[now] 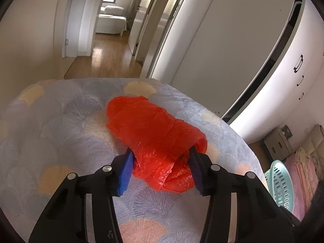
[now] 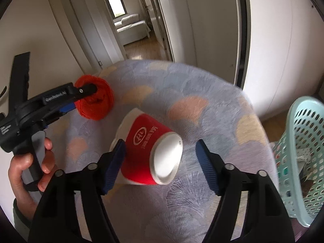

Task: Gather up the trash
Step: 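Grasp the red plastic bag with left tool while right tool grasps red-white cup, then carry red bag and paper cup over the basket and release both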

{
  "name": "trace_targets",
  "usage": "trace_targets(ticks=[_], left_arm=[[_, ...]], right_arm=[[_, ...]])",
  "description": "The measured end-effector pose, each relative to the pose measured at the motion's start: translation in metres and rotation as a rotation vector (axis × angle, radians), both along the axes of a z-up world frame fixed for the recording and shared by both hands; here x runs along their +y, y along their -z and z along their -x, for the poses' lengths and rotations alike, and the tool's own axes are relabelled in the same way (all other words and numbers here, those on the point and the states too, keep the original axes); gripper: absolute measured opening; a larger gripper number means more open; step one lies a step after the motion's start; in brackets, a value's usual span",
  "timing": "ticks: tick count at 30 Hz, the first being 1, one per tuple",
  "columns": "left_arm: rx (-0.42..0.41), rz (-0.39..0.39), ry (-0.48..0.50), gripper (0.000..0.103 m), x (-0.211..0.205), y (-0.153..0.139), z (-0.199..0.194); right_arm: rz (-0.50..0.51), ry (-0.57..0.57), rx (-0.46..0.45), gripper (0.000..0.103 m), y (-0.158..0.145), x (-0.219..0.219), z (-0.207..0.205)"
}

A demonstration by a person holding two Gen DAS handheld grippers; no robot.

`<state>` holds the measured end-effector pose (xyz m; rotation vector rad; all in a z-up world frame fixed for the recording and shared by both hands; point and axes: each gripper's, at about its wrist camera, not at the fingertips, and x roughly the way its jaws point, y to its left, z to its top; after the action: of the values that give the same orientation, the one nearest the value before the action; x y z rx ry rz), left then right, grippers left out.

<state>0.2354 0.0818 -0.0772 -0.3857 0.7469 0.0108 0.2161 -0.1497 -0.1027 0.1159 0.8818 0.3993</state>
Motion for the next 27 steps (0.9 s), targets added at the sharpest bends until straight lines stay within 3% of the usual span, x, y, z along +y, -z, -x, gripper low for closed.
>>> trace_targets(ticks=[4, 5, 11, 18, 27], left_arm=[[-0.013, 0.000, 0.017, 0.041, -0.004, -0.001, -0.001], [-0.016, -0.003, 0.020, 0.040, -0.006, -0.002, -0.001], [-0.038, -0.020, 0.053, 0.038, -0.017, -0.007, 0.000], [-0.091, -0.044, 0.099, 0.037, -0.031, -0.022, 0.008], [-0.170, -0.068, 0.200, 0.037, -0.076, -0.052, 0.028]], right_arm=[[-0.017, -0.025, 0.035, 0.070, 0.006, 0.004, -0.004], [-0.016, -0.035, 0.032, 0.061, 0.005, 0.005, -0.003], [-0.011, -0.046, -0.013, 0.050, -0.001, 0.003, 0.009], [0.016, -0.012, -0.091, 0.048, -0.019, -0.008, 0.030], [-0.020, 0.126, -0.170, 0.048, -0.058, -0.071, 0.047]])
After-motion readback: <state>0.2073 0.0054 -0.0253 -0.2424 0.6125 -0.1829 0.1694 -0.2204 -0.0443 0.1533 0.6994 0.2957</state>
